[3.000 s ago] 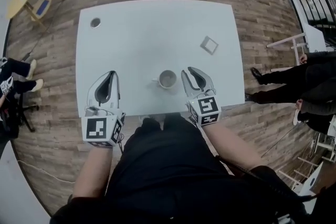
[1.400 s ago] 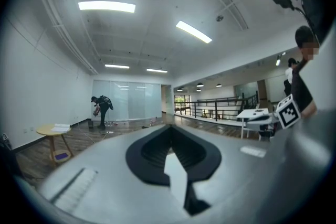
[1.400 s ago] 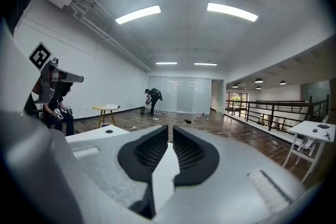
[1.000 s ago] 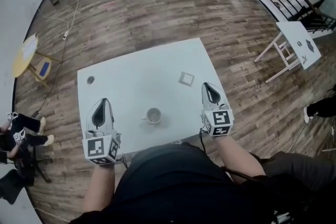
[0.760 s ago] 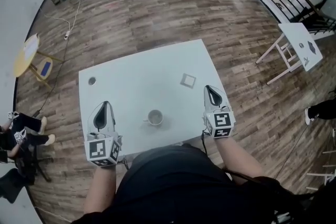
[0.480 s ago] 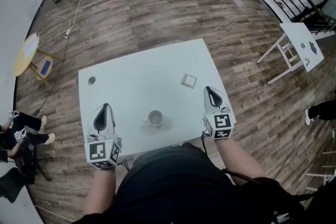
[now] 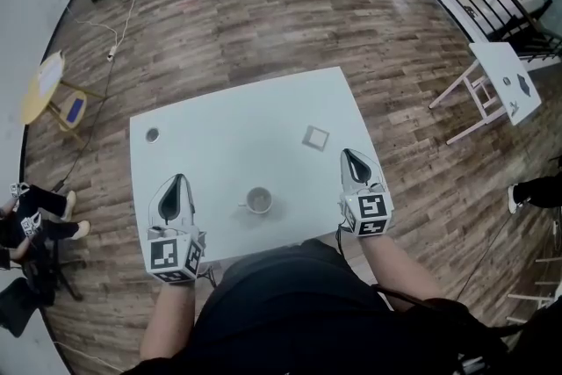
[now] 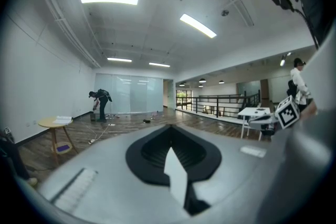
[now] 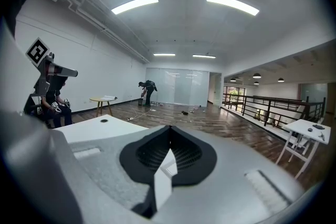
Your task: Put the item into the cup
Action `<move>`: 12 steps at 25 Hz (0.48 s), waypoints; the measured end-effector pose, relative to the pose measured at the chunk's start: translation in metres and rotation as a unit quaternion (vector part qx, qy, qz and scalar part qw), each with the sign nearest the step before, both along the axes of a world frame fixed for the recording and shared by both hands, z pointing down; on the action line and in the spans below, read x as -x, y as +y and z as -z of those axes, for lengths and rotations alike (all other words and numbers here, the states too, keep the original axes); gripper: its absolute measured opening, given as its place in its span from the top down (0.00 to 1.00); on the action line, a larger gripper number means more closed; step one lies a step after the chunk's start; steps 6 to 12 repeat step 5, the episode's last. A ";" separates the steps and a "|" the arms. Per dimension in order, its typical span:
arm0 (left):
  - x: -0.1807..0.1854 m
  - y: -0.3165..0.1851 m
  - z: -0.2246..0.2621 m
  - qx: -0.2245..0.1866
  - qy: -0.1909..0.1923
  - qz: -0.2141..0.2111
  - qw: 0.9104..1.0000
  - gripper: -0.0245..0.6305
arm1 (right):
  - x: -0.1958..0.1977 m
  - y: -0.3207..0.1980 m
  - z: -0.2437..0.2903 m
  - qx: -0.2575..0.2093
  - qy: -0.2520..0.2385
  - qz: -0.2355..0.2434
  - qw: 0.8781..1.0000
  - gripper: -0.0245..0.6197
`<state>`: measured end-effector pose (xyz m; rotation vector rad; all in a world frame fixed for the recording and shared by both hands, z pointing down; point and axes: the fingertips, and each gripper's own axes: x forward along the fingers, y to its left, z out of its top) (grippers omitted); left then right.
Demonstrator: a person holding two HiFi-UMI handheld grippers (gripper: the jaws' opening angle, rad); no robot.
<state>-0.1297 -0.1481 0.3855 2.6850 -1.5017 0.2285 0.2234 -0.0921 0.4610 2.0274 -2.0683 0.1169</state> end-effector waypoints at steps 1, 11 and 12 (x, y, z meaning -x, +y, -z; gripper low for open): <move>0.000 0.001 -0.002 0.001 0.000 0.000 1.000 0.95 | 0.000 0.000 -0.001 0.000 0.000 0.000 1.000 0.96; 0.001 0.002 -0.007 0.007 0.002 0.000 1.000 0.95 | 0.001 -0.002 -0.004 0.004 -0.004 0.003 1.000 0.96; 0.001 0.002 -0.007 0.007 0.002 0.000 1.000 0.95 | 0.001 -0.002 -0.004 0.004 -0.004 0.003 1.000 0.96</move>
